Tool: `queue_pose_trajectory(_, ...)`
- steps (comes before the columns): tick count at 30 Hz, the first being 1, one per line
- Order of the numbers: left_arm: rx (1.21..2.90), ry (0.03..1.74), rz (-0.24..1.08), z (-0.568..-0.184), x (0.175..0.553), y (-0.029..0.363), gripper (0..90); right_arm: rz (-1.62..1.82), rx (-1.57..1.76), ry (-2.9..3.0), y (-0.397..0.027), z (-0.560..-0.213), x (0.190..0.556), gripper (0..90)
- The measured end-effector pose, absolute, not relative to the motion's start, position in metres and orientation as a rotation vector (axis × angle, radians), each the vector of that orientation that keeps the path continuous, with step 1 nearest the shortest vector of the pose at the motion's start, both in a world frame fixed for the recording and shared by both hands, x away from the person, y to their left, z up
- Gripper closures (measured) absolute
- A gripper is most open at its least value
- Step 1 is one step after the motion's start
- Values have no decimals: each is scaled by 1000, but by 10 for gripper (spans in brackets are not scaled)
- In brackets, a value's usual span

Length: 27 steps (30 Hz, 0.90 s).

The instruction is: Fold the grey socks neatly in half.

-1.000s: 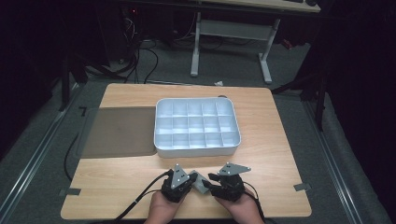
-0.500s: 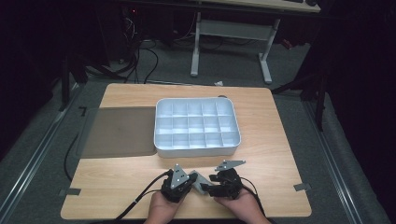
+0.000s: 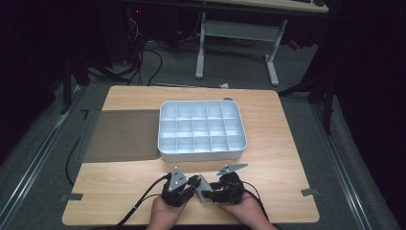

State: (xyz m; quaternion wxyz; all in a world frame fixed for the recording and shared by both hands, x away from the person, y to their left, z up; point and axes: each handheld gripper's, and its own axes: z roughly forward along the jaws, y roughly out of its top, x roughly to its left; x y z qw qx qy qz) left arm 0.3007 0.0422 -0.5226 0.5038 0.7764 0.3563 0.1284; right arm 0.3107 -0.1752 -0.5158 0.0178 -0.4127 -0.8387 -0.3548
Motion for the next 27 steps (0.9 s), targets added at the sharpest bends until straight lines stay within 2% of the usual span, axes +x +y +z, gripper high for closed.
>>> queue_pose_trajectory(6, 1864, 881, 324, -512, 300, 66, 753, -1100, -1236, -2642, -167, -517, 306, 612)
queue_pose_trajectory(11, 1895, 873, 394, -508, 295, 88, 722, -1080, -1207, -2683, -164, -514, 306, 649)
queue_pose_trajectory(18, 1948, 954, 492, -524, 287, 132, 625, -1023, -1149, -2757, -159, -509, 304, 670)
queue_pose_trajectory(27, 1899, 1004, 499, -527, 291, 144, 575, -907, -1106, -2841, -150, -503, 306, 673)
